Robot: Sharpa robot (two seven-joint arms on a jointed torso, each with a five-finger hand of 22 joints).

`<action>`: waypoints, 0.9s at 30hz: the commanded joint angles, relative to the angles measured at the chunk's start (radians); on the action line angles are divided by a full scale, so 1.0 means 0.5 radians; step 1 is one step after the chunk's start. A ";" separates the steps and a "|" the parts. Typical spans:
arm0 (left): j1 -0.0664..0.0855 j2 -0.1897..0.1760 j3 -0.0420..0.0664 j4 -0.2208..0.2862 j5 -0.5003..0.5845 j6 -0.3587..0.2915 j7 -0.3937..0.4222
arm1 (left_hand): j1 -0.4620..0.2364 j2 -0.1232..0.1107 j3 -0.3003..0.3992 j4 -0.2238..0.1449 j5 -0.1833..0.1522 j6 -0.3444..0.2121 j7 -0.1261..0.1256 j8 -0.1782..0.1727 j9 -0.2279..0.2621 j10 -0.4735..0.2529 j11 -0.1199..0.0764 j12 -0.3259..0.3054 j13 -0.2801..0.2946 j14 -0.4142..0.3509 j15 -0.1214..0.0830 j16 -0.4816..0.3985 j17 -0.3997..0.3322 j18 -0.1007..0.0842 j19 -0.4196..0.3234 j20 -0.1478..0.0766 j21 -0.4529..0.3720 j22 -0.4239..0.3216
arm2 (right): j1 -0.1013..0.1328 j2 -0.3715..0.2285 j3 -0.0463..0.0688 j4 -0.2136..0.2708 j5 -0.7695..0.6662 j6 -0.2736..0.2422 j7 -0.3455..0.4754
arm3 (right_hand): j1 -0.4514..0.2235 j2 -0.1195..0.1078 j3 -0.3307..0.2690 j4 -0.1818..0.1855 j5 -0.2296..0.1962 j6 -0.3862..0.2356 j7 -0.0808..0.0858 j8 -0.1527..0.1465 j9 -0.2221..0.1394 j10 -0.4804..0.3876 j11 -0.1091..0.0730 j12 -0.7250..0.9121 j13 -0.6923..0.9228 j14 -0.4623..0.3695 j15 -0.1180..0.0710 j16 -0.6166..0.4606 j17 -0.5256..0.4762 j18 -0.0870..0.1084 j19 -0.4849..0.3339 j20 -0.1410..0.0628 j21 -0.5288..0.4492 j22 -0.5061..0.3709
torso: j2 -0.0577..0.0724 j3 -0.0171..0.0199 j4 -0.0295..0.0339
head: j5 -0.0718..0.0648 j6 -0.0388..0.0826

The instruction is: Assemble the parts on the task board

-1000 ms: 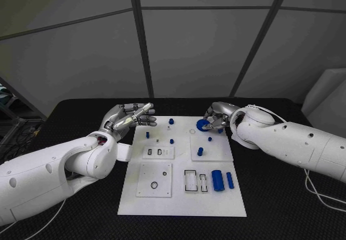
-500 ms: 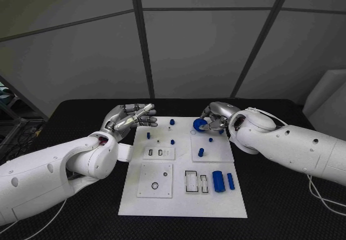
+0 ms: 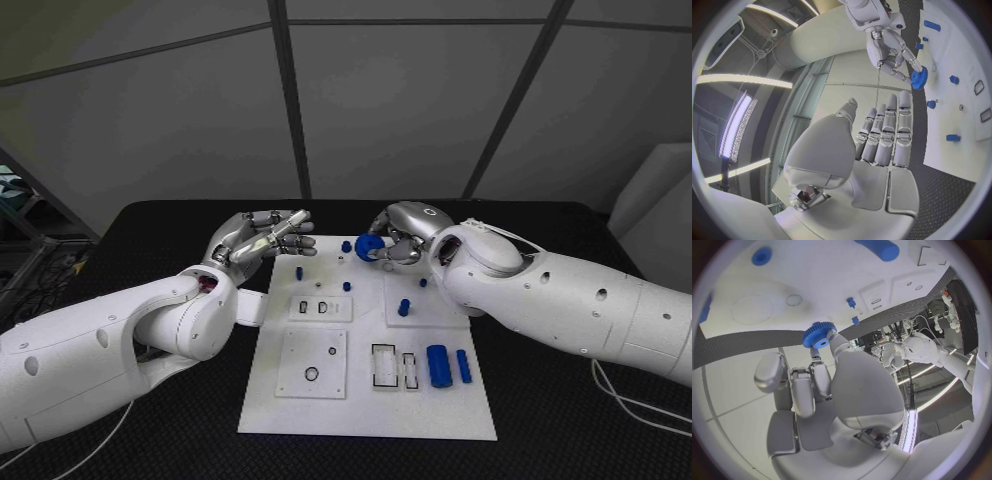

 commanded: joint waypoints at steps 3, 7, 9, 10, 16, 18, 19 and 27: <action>0.003 0.003 0.002 -0.002 -0.012 0.028 0.011 | 0.005 0.015 0.010 -0.002 -0.004 0.008 0.006 -0.014 -0.002 0.000 0.010 -0.011 -0.002 -0.003 0.002 -0.008 0.003 -0.009 -0.012 0.006 0.010 0.003 | 0.004 0.092 0.000 -0.060 -0.137 -0.057 -0.009 | 0.026 -0.002 0.013 -0.002 -0.010 0.010 0.001 0.009 0.001 0.010 -0.004 0.008 0.043 0.167 -0.013 0.011 0.324 -0.012 0.011 -0.004 0.005 0.004 | 0.004 0.0001 0.001 | 0.007 0.001; 0.003 0.006 0.002 -0.004 -0.012 0.029 0.012 | 0.005 0.015 0.011 -0.002 -0.004 0.008 0.006 -0.014 -0.002 0.000 0.010 -0.011 -0.002 -0.003 0.002 -0.008 0.003 -0.009 -0.012 0.006 0.010 0.003 | 0.004 0.160 -0.001 -0.114 -0.164 -0.050 0.001 | 0.027 -0.002 0.016 -0.003 -0.012 0.011 0.001 0.008 0.000 0.009 -0.004 0.007 0.042 0.167 -0.013 0.011 0.325 -0.012 0.011 -0.005 0.005 0.004 | 0.004 0.0003 -0.002 | 0.012 0.000; 0.003 0.007 0.002 -0.004 -0.012 0.030 0.013 | 0.005 0.015 0.011 -0.002 -0.004 0.008 0.006 -0.014 -0.002 0.000 0.010 -0.011 -0.002 -0.003 0.002 -0.008 0.003 -0.009 -0.012 0.006 0.010 0.003 | 0.004 0.192 -0.002 -0.145 -0.173 -0.045 0.005 | 0.028 -0.002 0.017 -0.003 -0.013 0.011 0.001 0.008 0.000 0.009 -0.004 0.007 0.042 0.167 -0.013 0.011 0.326 -0.012 0.011 -0.005 0.005 0.004 | 0.004 0.0006 -0.002 | 0.014 -0.001; 0.003 0.008 0.002 -0.004 -0.012 0.030 0.013 | 0.005 0.015 0.011 -0.002 -0.003 0.008 0.005 -0.014 -0.002 0.000 0.009 -0.011 -0.002 -0.003 0.002 -0.009 0.003 -0.009 -0.012 0.006 0.010 0.003 | 0.004 0.203 -0.003 -0.157 -0.176 -0.043 0.007 | 0.029 -0.002 0.018 -0.003 -0.013 0.011 0.001 0.008 0.000 0.009 -0.004 0.006 0.042 0.167 -0.013 0.012 0.326 -0.012 0.011 -0.005 0.005 0.004 | 0.004 0.0015 -0.002 | 0.015 -0.002; 0.003 0.011 0.002 -0.006 -0.012 0.028 0.015 | 0.007 0.015 0.012 -0.003 -0.003 0.009 0.004 -0.014 -0.001 0.001 0.009 -0.011 -0.001 -0.003 0.002 -0.009 0.004 -0.009 -0.012 0.006 0.011 0.004 | 0.003 0.263 -0.050 -0.216 -0.188 -0.022 0.021 | 0.029 -0.002 0.019 -0.004 -0.014 0.011 0.001 0.007 0.000 0.009 -0.004 0.007 0.042 0.168 -0.013 0.012 0.328 -0.012 0.012 -0.005 0.006 0.006 | 0.002 0.0021 -0.002 | 0.020 -0.008; 0.003 0.012 0.002 -0.006 -0.012 0.027 0.015 | 0.007 0.015 0.012 -0.003 -0.003 0.009 0.004 -0.014 -0.001 0.001 0.009 -0.011 -0.001 -0.003 0.002 -0.009 0.004 -0.009 -0.012 0.006 0.011 0.004 | 0.003 0.273 -0.056 -0.223 -0.189 -0.013 0.024 | 0.029 -0.002 0.019 -0.004 -0.014 0.011 0.001 0.007 0.000 0.009 -0.004 0.007 0.042 0.168 -0.013 0.012 0.328 -0.012 0.012 -0.005 0.006 0.006 | 0.002 0.0020 -0.002 | 0.020 -0.009; 0.003 0.012 0.002 -0.007 -0.012 0.027 0.016 | 0.007 0.015 0.012 -0.003 -0.003 0.009 0.004 -0.014 -0.001 0.001 0.009 -0.011 -0.001 -0.003 0.002 -0.009 0.004 -0.009 -0.012 0.006 0.011 0.004 | 0.003 0.282 -0.061 -0.230 -0.190 -0.003 0.028 | 0.030 -0.002 0.020 -0.004 -0.015 0.010 0.001 0.007 0.000 0.009 -0.004 0.007 0.042 0.168 -0.013 0.012 0.328 -0.012 0.011 -0.005 0.005 0.004 | 0.003 0.0022 -0.002 | 0.020 -0.008; 0.003 0.018 0.002 -0.002 -0.012 0.027 0.016 | 0.009 0.015 0.014 -0.006 -0.003 0.011 0.002 -0.014 -0.001 0.004 0.008 -0.011 -0.001 -0.004 0.002 -0.011 0.006 -0.009 -0.014 0.006 0.011 0.004 | -0.004 0.343 -0.081 -0.281 -0.210 0.066 0.024 | 0.027 -0.007 0.025 -0.003 -0.027 0.007 0.003 0.001 -0.002 0.005 -0.002 0.001 0.036 0.168 -0.013 0.012 0.328 -0.011 0.009 -0.005 0.004 0.001 | 0.002 0.0028 -0.003 | 0.025 -0.010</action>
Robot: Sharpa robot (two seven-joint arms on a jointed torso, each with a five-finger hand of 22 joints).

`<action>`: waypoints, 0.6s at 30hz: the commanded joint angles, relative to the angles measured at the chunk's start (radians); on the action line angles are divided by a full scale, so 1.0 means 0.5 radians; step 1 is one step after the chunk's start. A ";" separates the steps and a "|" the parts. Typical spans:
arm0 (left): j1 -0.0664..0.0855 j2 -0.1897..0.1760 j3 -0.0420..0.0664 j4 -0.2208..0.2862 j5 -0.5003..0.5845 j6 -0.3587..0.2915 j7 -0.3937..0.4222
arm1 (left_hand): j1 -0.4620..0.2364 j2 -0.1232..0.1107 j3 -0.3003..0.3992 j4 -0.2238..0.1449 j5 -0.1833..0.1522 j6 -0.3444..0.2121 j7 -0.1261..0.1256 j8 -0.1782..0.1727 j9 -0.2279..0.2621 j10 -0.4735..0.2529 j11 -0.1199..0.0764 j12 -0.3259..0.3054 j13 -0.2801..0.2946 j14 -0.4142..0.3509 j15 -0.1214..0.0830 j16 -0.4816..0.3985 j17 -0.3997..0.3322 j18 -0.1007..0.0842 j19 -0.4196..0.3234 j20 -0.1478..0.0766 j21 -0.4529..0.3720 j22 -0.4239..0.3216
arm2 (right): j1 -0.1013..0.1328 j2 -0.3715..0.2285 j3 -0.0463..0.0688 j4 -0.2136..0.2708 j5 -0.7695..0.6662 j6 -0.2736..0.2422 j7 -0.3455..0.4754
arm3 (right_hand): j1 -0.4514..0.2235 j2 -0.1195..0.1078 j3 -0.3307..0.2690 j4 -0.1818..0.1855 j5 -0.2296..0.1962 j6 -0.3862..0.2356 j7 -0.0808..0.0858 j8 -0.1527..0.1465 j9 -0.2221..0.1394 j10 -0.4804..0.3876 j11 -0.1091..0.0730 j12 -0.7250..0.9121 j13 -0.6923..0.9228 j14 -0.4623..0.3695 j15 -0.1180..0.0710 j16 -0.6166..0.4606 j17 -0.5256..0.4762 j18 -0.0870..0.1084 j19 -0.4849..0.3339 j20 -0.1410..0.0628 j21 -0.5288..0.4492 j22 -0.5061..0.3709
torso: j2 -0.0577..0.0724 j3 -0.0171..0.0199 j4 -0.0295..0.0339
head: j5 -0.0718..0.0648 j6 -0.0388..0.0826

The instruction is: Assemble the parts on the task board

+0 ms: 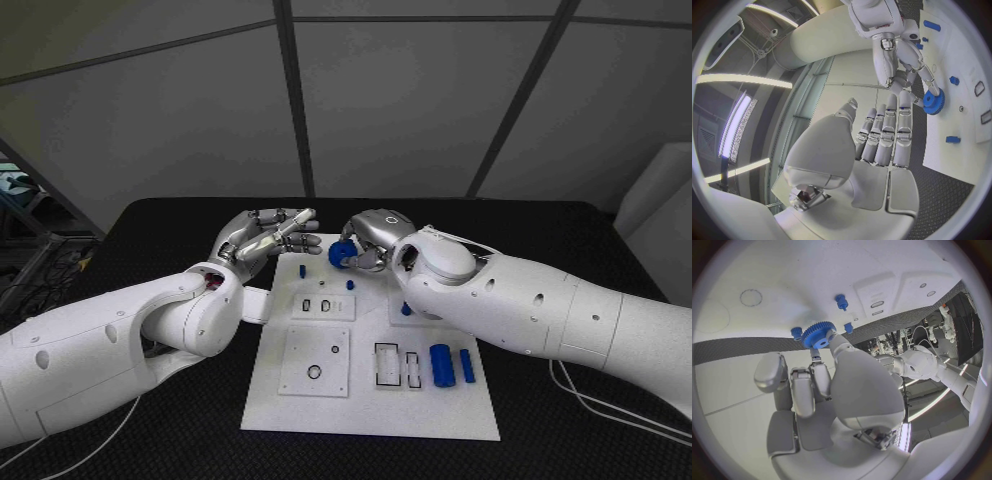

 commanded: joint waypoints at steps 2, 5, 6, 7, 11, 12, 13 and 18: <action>0.003 0.004 0.002 0.010 -0.012 0.024 0.015 | 0.009 0.015 0.008 0.000 -0.003 0.011 0.002 -0.006 -0.001 0.003 0.008 -0.011 -0.001 -0.004 0.002 -0.011 0.003 -0.009 -0.014 0.006 0.011 0.002 | 0.000 0.017 -0.003 -0.027 -0.046 0.060 -0.006 | 0.006 -0.002 0.017 -0.001 -0.014 0.003 0.004 -0.005 -0.001 -0.004 -0.001 -0.010 0.024 0.168 -0.012 0.013 0.328 -0.011 0.007 -0.004 0.002 -0.007 | -0.001 0.0000 -0.001 | 0.008 0.001; 0.003 0.004 0.002 0.012 -0.012 0.024 0.015 | 0.009 0.015 0.008 0.000 -0.003 0.011 0.002 -0.006 -0.001 0.003 0.008 -0.011 -0.001 -0.004 0.002 -0.011 0.003 -0.009 -0.014 0.006 0.011 0.002 | -0.001 0.028 -0.004 -0.042 -0.053 0.054 -0.026 | 0.005 -0.004 0.018 0.000 -0.015 0.000 0.005 -0.008 -0.002 -0.009 -0.001 -0.016 0.018 0.169 -0.011 0.015 0.333 -0.011 0.006 -0.004 0.002 -0.007 | -0.002 0.0019 0.000 | 0.005 0.004; 0.003 0.004 0.002 0.012 -0.012 0.023 0.015 | 0.009 0.015 0.008 0.000 -0.003 0.011 0.002 -0.006 -0.001 0.003 0.008 -0.011 -0.001 -0.004 0.002 -0.011 0.003 -0.009 -0.014 0.006 0.011 0.002 | -0.002 0.032 -0.005 -0.047 -0.055 0.049 -0.033 | 0.005 -0.004 0.018 0.000 -0.015 0.000 0.005 -0.008 -0.002 -0.009 -0.001 -0.016 0.018 0.169 -0.011 0.015 0.333 -0.011 0.006 -0.004 0.002 -0.007 | -0.003 0.0021 -0.001 | 0.005 0.004; 0.003 0.004 0.002 0.012 -0.012 0.023 0.015 | 0.009 0.015 0.008 0.000 -0.003 0.011 0.002 -0.006 -0.001 0.003 0.008 -0.011 -0.001 -0.004 0.002 -0.011 0.003 -0.009 -0.014 0.006 0.011 0.002 | -0.002 0.035 -0.005 -0.051 -0.057 0.044 -0.039 | 0.005 -0.004 0.018 0.000 -0.015 -0.001 0.005 -0.008 -0.002 -0.010 -0.001 -0.017 0.017 0.169 -0.011 0.015 0.334 -0.011 0.006 -0.004 0.002 -0.007 | -0.003 0.0023 0.000 | 0.005 0.003; 0.003 0.004 0.002 0.016 -0.012 0.021 0.016 | 0.009 0.015 0.008 0.000 -0.003 0.011 0.002 -0.006 -0.001 0.003 0.008 -0.011 -0.001 -0.004 0.002 -0.011 0.003 -0.009 -0.014 0.006 0.011 0.002 | -0.003 0.048 -0.005 -0.065 -0.061 0.030 -0.048 | 0.000 -0.012 0.028 0.003 -0.015 -0.043 0.016 -0.037 -0.009 -0.029 0.008 -0.042 -0.007 0.170 -0.005 0.018 0.341 -0.011 0.006 -0.001 0.002 -0.006 | 0.000 0.0005 -0.002 | 0.009 0.008; 0.003 0.004 0.002 0.020 -0.012 0.022 0.017 | 0.010 0.015 0.009 -0.002 -0.003 0.012 0.002 -0.007 -0.001 0.004 0.008 -0.011 -0.001 -0.004 0.002 -0.012 0.004 -0.009 -0.014 0.006 0.011 0.002 | -0.003 0.051 -0.006 -0.068 -0.062 0.032 -0.046 | -0.003 -0.015 0.031 0.005 -0.017 -0.058 0.020 -0.046 -0.009 -0.035 0.011 -0.049 -0.015 0.171 -0.003 0.019 0.344 -0.012 0.005 0.001 0.002 -0.007 | 0.000 0.0004 -0.002 | 0.008 0.006; 0.003 0.005 0.002 0.022 -0.012 0.022 0.018 | 0.010 0.014 0.009 -0.002 -0.003 0.012 0.002 -0.007 -0.001 0.004 0.008 -0.011 -0.001 -0.004 0.002 -0.012 0.004 -0.009 -0.014 0.006 0.011 0.002 | -0.003 0.053 -0.006 -0.069 -0.062 0.036 -0.045 | -0.004 -0.017 0.032 0.005 -0.018 -0.063 0.021 -0.049 -0.009 -0.038 0.013 -0.053 -0.019 0.171 -0.001 0.019 0.345 -0.012 0.005 0.002 0.002 -0.007 | 0.000 -0.0001 -0.002 | 0.007 0.004; 0.003 0.003 0.002 0.026 -0.012 0.020 0.018 | 0.011 0.014 0.010 -0.003 -0.003 0.012 0.002 -0.007 -0.001 0.004 0.008 -0.011 -0.001 -0.004 0.002 -0.012 0.004 -0.009 -0.015 0.006 0.012 0.003 | -0.003 0.065 -0.006 -0.079 -0.063 0.092 -0.041 | -0.022 -0.044 0.033 0.015 -0.032 -0.134 0.037 -0.093 -0.010 -0.079 0.028 -0.102 -0.068 0.172 0.012 0.023 0.355 -0.010 -0.002 0.015 -0.002 -0.013 | -0.002 0.0019 -0.005 | 0.007 -0.001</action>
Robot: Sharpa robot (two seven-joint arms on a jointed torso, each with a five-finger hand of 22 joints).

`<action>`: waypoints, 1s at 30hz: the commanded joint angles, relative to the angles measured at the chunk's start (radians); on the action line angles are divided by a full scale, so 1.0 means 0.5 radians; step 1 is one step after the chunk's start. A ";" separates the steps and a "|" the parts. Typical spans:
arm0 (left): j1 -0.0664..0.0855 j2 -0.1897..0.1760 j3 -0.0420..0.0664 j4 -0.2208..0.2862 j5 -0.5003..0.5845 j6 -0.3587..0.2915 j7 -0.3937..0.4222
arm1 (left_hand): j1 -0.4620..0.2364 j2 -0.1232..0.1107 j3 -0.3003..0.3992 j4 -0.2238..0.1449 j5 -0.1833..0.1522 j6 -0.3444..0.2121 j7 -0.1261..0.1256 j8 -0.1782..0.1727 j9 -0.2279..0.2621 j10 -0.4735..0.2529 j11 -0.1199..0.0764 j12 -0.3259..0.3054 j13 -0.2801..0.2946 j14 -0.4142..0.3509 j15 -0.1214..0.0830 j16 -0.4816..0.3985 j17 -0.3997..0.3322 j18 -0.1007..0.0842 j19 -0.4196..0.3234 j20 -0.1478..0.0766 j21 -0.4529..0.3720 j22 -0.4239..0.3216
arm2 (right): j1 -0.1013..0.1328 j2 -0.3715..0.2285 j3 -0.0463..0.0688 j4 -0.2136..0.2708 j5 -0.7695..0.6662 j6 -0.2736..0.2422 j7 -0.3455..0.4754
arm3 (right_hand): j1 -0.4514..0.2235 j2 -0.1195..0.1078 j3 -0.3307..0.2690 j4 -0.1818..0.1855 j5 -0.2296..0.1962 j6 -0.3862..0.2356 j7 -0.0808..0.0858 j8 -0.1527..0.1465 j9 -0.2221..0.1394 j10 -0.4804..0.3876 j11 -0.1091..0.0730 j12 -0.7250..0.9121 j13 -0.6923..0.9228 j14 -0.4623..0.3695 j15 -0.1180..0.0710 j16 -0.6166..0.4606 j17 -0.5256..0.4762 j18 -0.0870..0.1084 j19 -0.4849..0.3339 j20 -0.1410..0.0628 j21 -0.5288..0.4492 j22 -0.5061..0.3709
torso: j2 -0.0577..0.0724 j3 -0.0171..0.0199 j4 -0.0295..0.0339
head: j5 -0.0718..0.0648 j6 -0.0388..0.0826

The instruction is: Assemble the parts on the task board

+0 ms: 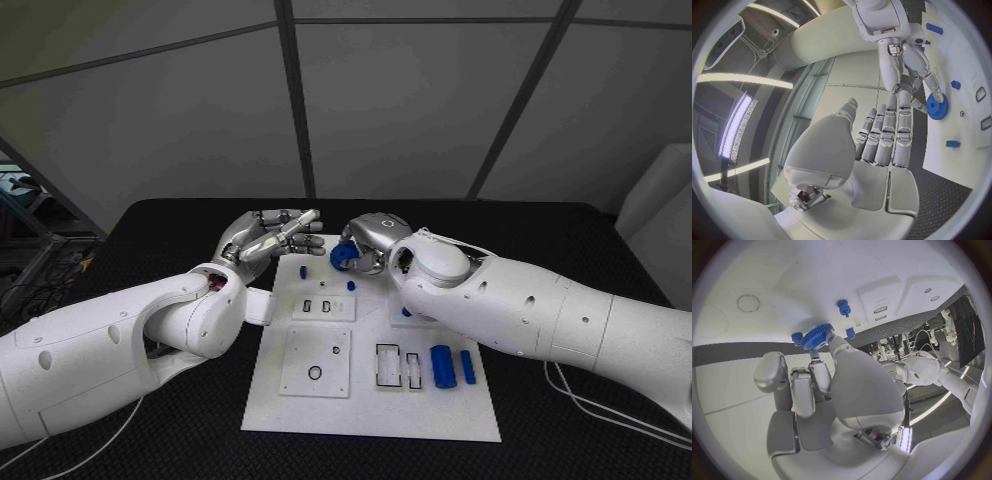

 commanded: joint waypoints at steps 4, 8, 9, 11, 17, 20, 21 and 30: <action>0.003 -0.003 0.002 0.007 -0.012 0.019 0.017 | 0.011 0.014 0.010 -0.003 -0.003 0.012 0.002 -0.007 -0.001 0.004 0.008 -0.011 -0.001 -0.004 0.002 -0.012 0.004 -0.009 -0.015 0.005 0.012 0.003 | 0.005 0.005 0.001 -0.016 -0.024 0.099 -0.008 | -0.041 -0.061 -0.010 0.024 -0.023 -0.108 0.012 -0.069 -0.005 -0.052 0.012 -0.050 -0.051 0.172 0.022 0.007 0.356 -0.009 -0.008 0.025 -0.006 -0.008 | -0.001 -0.0024 -0.001 | -0.003 -0.009; 0.003 -0.005 0.002 0.007 -0.012 0.018 0.016 | 0.011 0.014 0.010 -0.003 -0.003 0.012 0.002 -0.007 -0.001 0.004 0.008 -0.011 -0.001 -0.004 0.002 -0.012 0.004 -0.009 -0.015 0.005 0.012 0.003 | 0.005 0.001 0.001 -0.022 -0.019 0.121 -0.008 | -0.086 -0.085 -0.037 0.060 -0.024 -0.165 0.019 -0.104 -0.002 -0.060 0.019 -0.059 -0.061 0.173 0.029 0.009 0.362 -0.009 -0.010 0.033 -0.007 -0.009 | -0.002 -0.0010 -0.001 | -0.002 -0.010; 0.003 -0.006 0.002 0.008 -0.012 0.018 0.016 | 0.011 0.014 0.010 -0.003 -0.003 0.012 0.002 -0.007 -0.001 0.004 0.008 -0.011 -0.001 -0.004 0.002 -0.012 0.004 -0.009 -0.015 0.005 0.012 0.003 | 0.005 0.000 0.001 -0.023 -0.016 0.125 -0.008 | -0.100 -0.088 -0.044 0.074 -0.029 -0.162 0.020 -0.106 0.000 -0.060 0.021 -0.058 -0.061 0.173 0.031 0.010 0.364 -0.009 -0.010 0.034 -0.006 -0.007 | -0.002 -0.0006 -0.001 | -0.003 -0.011; 0.003 -0.007 0.002 0.008 -0.012 0.017 0.016 | 0.011 0.014 0.010 -0.003 -0.003 0.012 0.002 -0.007 -0.001 0.004 0.008 -0.011 -0.001 -0.004 0.002 -0.012 0.004 -0.009 -0.015 0.005 0.012 0.003 | 0.005 -0.002 0.001 -0.024 -0.011 0.128 -0.007 | -0.133 -0.092 -0.059 0.107 -0.036 -0.139 0.023 -0.105 0.005 -0.058 0.024 -0.056 -0.060 0.174 0.034 0.011 0.367 -0.009 -0.010 0.037 -0.005 -0.007 | -0.001 -0.0012 -0.001 | -0.004 -0.011; 0.003 -0.007 0.002 0.007 -0.012 0.017 0.016 | 0.011 0.014 0.010 -0.003 -0.003 0.012 0.002 -0.007 -0.001 0.004 0.008 -0.011 -0.001 -0.004 0.002 -0.012 0.004 -0.009 -0.015 0.005 0.012 0.003 | 0.005 -0.006 0.001 -0.024 0.009 0.136 -0.002 | -0.180 -0.092 -0.079 0.173 -0.045 -0.114 0.025 -0.102 0.010 -0.051 0.027 -0.046 -0.052 0.175 0.037 0.013 0.374 -0.009 -0.007 0.042 -0.001 0.000 | -0.001 -0.0002 0.000 | -0.002 -0.010; 0.003 -0.007 0.002 0.006 -0.012 0.015 0.017 | 0.011 0.014 0.010 -0.003 -0.003 0.012 0.002 -0.007 -0.001 0.004 0.008 -0.011 -0.001 -0.004 0.002 -0.012 0.004 -0.009 -0.015 0.005 0.012 0.003 | 0.005 -0.011 0.001 -0.024 0.031 0.148 0.002 | -0.211 -0.077 -0.085 0.212 -0.027 -0.094 0.024 -0.096 0.013 -0.047 0.027 -0.041 -0.047 0.176 0.038 0.016 0.380 -0.010 -0.006 0.043 0.001 0.003 | -0.001 -0.0006 0.000 | -0.004 -0.010; 0.003 -0.007 0.002 0.006 -0.012 0.014 0.017 | 0.013 0.014 0.011 -0.005 -0.003 0.012 0.002 -0.008 -0.001 0.004 0.008 -0.012 -0.001 -0.005 0.002 -0.013 0.005 -0.009 -0.015 0.005 0.012 0.003 | 0.005 -0.014 0.001 -0.021 0.037 0.143 0.002 | -0.221 -0.070 -0.087 0.225 -0.019 -0.087 0.023 -0.094 0.014 -0.045 0.026 -0.038 -0.044 0.176 0.038 0.016 0.380 -0.010 -0.005 0.043 0.002 0.005 | -0.001 -0.0008 0.000 | -0.004 -0.010; 0.003 -0.012 0.002 0.002 -0.012 0.016 0.016 | 0.013 0.013 0.011 -0.006 -0.004 0.012 0.002 -0.008 -0.001 0.004 0.007 -0.012 -0.001 -0.005 0.002 -0.014 0.005 -0.009 -0.016 0.005 0.012 0.003 | 0.004 -0.170 0.002 0.092 0.137 -0.334 0.213 | -0.218 -0.055 -0.083 0.254 0.053 -0.061 0.021 -0.093 0.014 -0.003 0.024 0.015 0.012 0.181 0.036 0.024 0.401 -0.014 0.008 0.042 0.016 0.030 | -0.005 0.0008 -0.007 | -0.013 0.002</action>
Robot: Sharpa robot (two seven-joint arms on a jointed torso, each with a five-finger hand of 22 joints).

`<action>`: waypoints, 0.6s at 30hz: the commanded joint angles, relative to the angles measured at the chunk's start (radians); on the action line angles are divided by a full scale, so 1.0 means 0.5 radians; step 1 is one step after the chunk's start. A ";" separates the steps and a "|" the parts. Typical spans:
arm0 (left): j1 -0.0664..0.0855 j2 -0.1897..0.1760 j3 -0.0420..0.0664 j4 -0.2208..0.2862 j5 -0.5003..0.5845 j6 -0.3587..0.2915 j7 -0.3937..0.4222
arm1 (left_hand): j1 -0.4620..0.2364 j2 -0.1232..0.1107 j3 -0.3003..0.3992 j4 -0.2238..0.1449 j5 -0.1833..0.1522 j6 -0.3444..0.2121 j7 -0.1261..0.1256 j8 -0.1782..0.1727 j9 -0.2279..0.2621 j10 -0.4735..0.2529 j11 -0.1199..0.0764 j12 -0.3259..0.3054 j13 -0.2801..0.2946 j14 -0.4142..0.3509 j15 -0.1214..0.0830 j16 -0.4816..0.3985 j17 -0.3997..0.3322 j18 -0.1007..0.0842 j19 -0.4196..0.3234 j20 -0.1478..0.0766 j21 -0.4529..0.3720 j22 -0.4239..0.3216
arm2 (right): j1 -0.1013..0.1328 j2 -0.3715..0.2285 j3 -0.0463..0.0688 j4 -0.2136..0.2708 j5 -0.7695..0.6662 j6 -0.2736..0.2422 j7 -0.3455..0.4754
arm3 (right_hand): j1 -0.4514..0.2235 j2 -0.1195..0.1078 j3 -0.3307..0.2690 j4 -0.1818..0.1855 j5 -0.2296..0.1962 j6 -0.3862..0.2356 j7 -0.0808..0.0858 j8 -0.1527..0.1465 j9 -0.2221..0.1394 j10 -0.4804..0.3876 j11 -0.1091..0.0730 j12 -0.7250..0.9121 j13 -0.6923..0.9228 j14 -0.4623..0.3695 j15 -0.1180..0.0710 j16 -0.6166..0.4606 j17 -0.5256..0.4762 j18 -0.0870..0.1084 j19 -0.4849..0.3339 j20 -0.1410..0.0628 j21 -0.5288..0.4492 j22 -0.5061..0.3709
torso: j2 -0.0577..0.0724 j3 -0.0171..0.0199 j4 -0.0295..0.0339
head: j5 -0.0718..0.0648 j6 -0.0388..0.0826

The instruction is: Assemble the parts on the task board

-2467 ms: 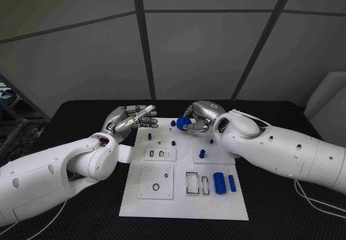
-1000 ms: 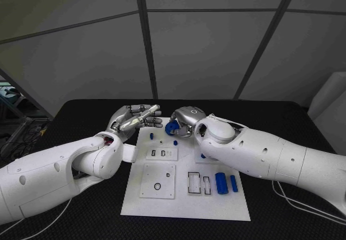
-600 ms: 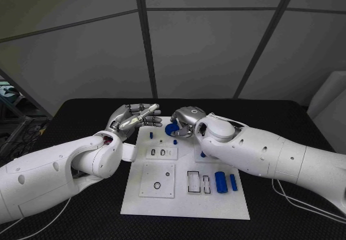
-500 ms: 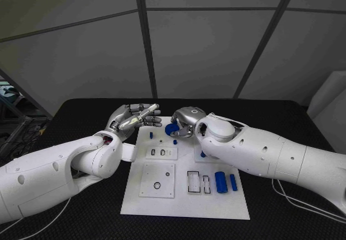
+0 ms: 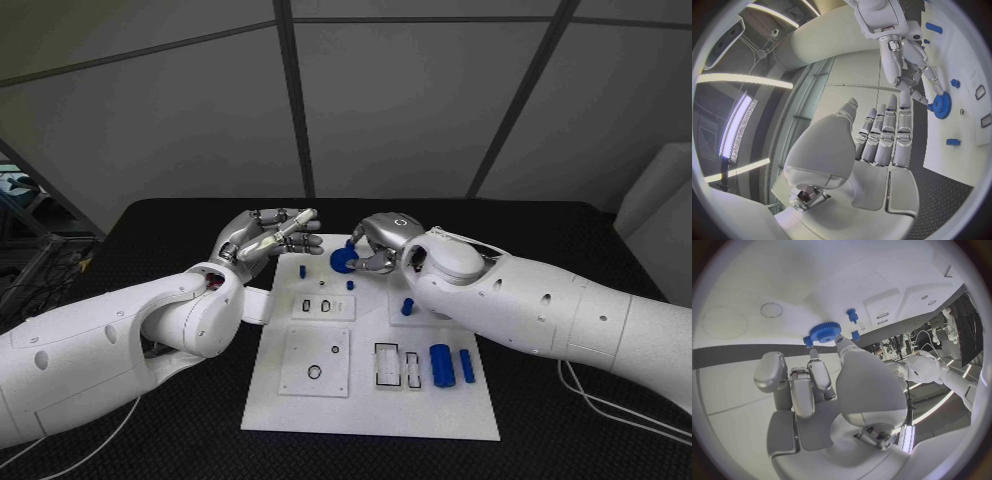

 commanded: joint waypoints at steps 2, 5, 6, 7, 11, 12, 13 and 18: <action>0.003 -0.002 0.002 0.003 -0.012 0.018 0.016 | 0.014 0.013 0.006 -0.001 -0.004 0.012 0.002 -0.008 -0.001 0.004 0.007 -0.012 -0.001 -0.005 0.002 -0.006 0.002 -0.009 -0.009 -0.002 0.012 0.002 | 0.003 -0.137 0.003 0.102 0.160 -0.415 0.309 | 0.054 0.007 0.028 -0.026 0.050 0.025 -0.006 -0.003 0.001 0.013 -0.007 0.011 0.006 0.179 0.004 0.002 0.394 -0.014 0.004 0.010 0.005 -0.003 | 0.000 -0.0011 -0.003 | -0.022 0.011; 0.003 -0.005 0.002 -0.002 -0.012 0.020 0.014 | 0.014 0.013 0.007 -0.002 -0.004 0.012 0.002 -0.009 -0.001 0.004 0.008 -0.013 -0.001 -0.005 0.002 -0.007 0.003 -0.009 -0.009 -0.002 0.013 0.002 | 0.003 -0.275 0.004 0.186 0.300 -0.426 0.445 | 0.083 0.006 0.036 -0.045 0.051 0.029 -0.009 -0.006 0.000 0.011 -0.010 0.007 0.004 0.176 0.002 -0.003 0.384 -0.012 0.000 0.008 0.001 -0.010 | -0.005 0.0006 -0.010 | -0.033 0.015; 0.003 -0.006 0.002 -0.004 -0.012 0.020 0.013 | 0.014 0.013 0.007 -0.002 -0.004 0.012 0.002 -0.009 -0.001 0.004 0.008 -0.013 -0.001 -0.005 0.002 -0.007 0.003 -0.009 -0.009 -0.002 0.013 0.002 | 0.003 -0.313 0.004 0.204 0.350 -0.407 0.479 | 0.098 0.005 0.039 -0.056 0.043 0.041 -0.012 -0.002 0.002 0.012 -0.012 0.007 0.005 0.174 0.000 -0.005 0.378 -0.011 -0.003 0.007 -0.002 -0.015 | -0.006 0.0011 -0.012 | -0.032 0.017; 0.003 -0.007 0.002 -0.006 -0.012 0.020 0.013 | 0.014 0.013 0.007 -0.002 -0.004 0.012 0.002 -0.009 -0.001 0.004 0.008 -0.013 -0.001 -0.005 0.002 -0.007 0.003 -0.009 -0.009 -0.002 0.013 0.002 | 0.004 -0.350 0.005 0.219 0.405 -0.376 0.521 | 0.123 0.002 0.045 -0.075 0.027 0.053 -0.014 0.002 0.003 0.009 -0.015 0.003 0.000 0.172 -0.002 -0.010 0.368 -0.009 -0.009 0.005 -0.007 -0.024 | -0.010 0.0020 -0.019 | -0.029 0.016; 0.003 -0.008 0.002 -0.017 -0.012 0.023 0.014 | 0.014 0.012 0.007 -0.002 -0.004 0.012 0.002 -0.009 -0.001 0.004 0.008 -0.013 -0.001 -0.005 0.002 -0.007 0.003 -0.009 -0.009 -0.002 0.013 0.002 | 0.006 -0.528 0.015 0.266 0.657 -0.192 0.727 | 0.281 -0.028 0.083 -0.202 -0.004 0.144 -0.031 0.036 0.014 0.016 -0.033 0.005 0.006 0.155 -0.018 -0.040 0.300 0.001 -0.043 -0.008 -0.041 -0.081 | -0.019 0.0079 -0.039 | -0.023 0.012; 0.003 -0.008 0.002 -0.020 -0.012 0.025 0.015 | 0.014 0.012 0.007 -0.002 -0.004 0.012 0.002 -0.009 -0.001 0.004 0.008 -0.013 -0.001 -0.005 0.002 -0.007 0.003 -0.009 -0.009 -0.002 0.013 0.002 | 0.006 -0.569 0.025 0.274 0.695 -0.153 0.766 | 0.298 -0.034 0.084 -0.218 -0.015 0.152 -0.034 0.037 0.014 0.018 -0.036 0.004 0.007 0.154 -0.021 -0.042 0.298 0.001 -0.044 -0.011 -0.043 -0.083 | -0.020 0.0102 -0.043 | -0.025 0.012; 0.003 -0.007 0.002 -0.023 -0.012 0.026 0.016 | 0.015 0.013 0.007 -0.003 -0.004 0.013 0.001 -0.009 -0.001 0.005 0.007 -0.013 -0.001 -0.005 0.002 -0.007 0.003 -0.009 -0.010 -0.002 0.013 0.002 | 0.007 -0.610 0.033 0.284 0.726 -0.116 0.797 | 0.304 -0.037 0.084 -0.227 -0.025 0.157 -0.036 0.037 0.013 0.018 -0.038 0.003 0.005 0.153 -0.022 -0.044 0.294 0.001 -0.046 -0.012 -0.045 -0.085 | -0.021 0.0114 -0.044 | -0.028 0.013; 0.003 -0.004 0.001 -0.040 -0.012 0.029 0.019 | 0.017 0.014 0.013 -0.008 -0.004 0.025 -0.007 -0.006 0.001 0.021 0.002 -0.007 0.002 -0.005 0.000 -0.011 0.009 -0.008 -0.012 -0.002 0.016 0.003 | 0.008 -0.774 0.055 0.280 0.847 0.021 0.847 | 0.304 -0.059 0.066 -0.243 -0.031 0.163 -0.047 0.032 0.009 0.017 -0.046 -0.004 0.000 0.152 -0.029 -0.048 0.288 0.002 -0.048 -0.018 -0.050 -0.091 | -0.027 0.0151 -0.048 | -0.040 0.017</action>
